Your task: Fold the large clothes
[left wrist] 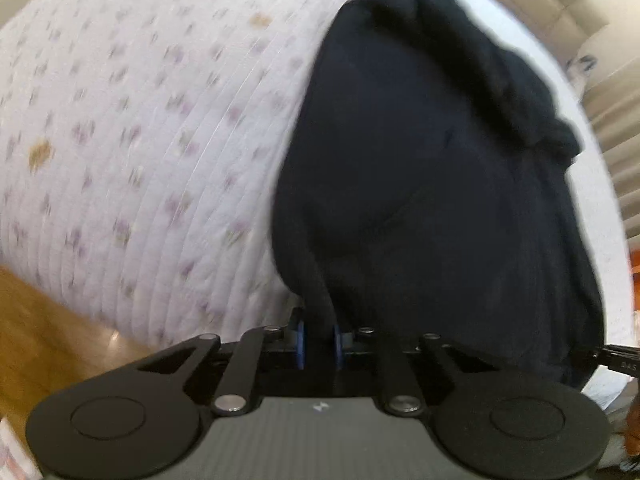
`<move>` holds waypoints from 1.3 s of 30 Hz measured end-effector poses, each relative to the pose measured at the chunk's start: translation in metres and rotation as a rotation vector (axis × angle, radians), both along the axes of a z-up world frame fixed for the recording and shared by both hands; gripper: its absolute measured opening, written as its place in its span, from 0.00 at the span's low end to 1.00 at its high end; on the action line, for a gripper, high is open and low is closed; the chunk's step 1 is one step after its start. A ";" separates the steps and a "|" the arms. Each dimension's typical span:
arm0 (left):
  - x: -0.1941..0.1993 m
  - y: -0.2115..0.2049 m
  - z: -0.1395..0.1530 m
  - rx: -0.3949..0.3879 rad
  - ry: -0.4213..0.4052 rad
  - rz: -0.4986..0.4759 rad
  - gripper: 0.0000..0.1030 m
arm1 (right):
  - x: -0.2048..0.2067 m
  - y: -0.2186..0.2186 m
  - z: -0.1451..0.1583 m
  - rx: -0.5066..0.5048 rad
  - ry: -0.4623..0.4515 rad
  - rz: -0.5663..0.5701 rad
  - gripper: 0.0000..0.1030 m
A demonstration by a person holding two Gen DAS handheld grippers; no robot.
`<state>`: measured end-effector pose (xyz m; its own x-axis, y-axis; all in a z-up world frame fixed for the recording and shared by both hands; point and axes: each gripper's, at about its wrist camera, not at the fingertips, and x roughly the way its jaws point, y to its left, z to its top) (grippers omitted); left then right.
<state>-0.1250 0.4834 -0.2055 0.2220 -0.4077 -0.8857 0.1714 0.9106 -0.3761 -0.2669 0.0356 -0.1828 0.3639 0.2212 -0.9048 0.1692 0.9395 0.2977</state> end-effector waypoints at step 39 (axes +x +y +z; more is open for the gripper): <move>0.205 -0.084 0.020 0.109 -0.355 -0.410 0.55 | 0.181 -0.034 0.020 -0.405 -0.260 0.102 0.81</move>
